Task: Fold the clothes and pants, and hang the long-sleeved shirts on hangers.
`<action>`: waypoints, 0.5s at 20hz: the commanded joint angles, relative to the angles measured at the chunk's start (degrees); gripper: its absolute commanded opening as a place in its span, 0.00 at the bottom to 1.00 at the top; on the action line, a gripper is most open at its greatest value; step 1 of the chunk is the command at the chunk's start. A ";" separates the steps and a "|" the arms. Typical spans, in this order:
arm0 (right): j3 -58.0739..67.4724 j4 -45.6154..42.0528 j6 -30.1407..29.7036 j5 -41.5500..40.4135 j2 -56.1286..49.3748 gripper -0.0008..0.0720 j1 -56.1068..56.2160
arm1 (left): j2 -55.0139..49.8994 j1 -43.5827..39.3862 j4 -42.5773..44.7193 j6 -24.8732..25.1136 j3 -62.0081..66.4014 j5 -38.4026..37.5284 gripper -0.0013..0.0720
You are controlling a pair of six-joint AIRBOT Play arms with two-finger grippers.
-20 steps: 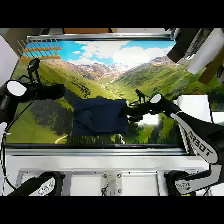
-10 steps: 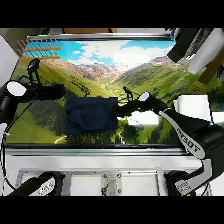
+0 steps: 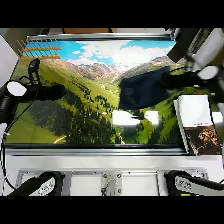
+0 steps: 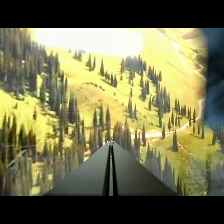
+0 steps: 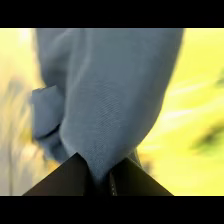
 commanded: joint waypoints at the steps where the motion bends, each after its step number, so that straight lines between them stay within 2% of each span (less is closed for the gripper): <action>1: 0.94 -3.34 1.49 1.29 6.73 0.03 -13.44 | 0.02 -0.04 0.00 0.09 -0.02 -0.04 0.03; 6: 0.94 -3.32 0.92 0.96 8.59 0.04 -25.38 | 0.02 -0.04 0.00 0.09 -0.02 -1.01 0.03; 10: 0.94 -3.34 -0.24 -0.44 11.19 0.04 -27.87 | 0.02 -0.04 0.00 0.09 -0.04 -1.55 0.03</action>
